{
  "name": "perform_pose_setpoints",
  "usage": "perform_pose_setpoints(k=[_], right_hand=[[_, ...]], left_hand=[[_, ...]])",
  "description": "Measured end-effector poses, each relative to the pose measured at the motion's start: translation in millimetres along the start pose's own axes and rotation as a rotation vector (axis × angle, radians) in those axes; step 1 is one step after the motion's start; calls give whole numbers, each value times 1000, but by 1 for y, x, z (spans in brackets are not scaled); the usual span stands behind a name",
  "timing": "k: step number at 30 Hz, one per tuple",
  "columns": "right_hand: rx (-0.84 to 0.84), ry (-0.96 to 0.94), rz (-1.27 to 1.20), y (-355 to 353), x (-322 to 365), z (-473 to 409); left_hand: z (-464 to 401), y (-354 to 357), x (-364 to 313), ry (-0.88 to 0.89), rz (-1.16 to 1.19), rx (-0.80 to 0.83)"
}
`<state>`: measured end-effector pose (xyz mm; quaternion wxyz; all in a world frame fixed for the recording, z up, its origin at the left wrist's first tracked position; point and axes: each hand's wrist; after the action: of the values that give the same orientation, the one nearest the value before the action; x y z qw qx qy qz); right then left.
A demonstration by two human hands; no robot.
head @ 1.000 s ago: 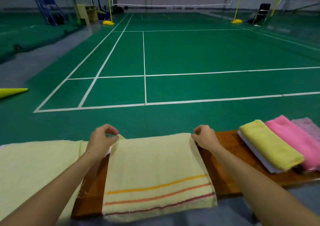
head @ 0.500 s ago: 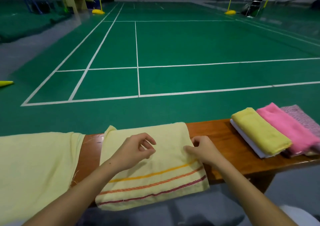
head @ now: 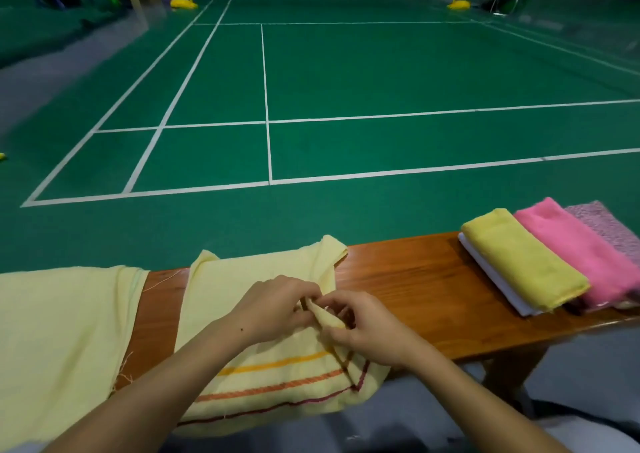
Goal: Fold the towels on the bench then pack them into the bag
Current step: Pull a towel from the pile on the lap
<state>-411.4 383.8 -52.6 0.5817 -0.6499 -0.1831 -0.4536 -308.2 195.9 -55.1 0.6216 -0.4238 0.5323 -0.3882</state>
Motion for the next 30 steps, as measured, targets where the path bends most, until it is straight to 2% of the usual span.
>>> perform_pose_setpoints(k=[4, 7, 12, 16, 25, 30], right_hand=[[82, 111, -20, -17, -16, 19], [125, 89, -26, -22, -20, 36], [79, 22, -97, -20, -20, 49], [42, 38, -88, -26, -27, 48], [-156, 39, -58, -19, -30, 13], [-325, 2, -187, -7, -19, -15]], left_hand=[[1, -6, 10, -56, 46, -87], [5, -12, 17, -76, 103, -99], [10, -19, 19, -80, 252, -118], [17, -26, 11, -84, 428, -87], [39, -36, 7, -54, 687, -36], [53, -44, 12, -50, 761, -79]])
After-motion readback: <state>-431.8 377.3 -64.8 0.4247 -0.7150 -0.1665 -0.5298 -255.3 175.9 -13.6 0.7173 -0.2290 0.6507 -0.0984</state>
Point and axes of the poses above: each hand's wrist, its own z-axis away from the middle knuckle, its own y-axis out of the palm, x = y × z
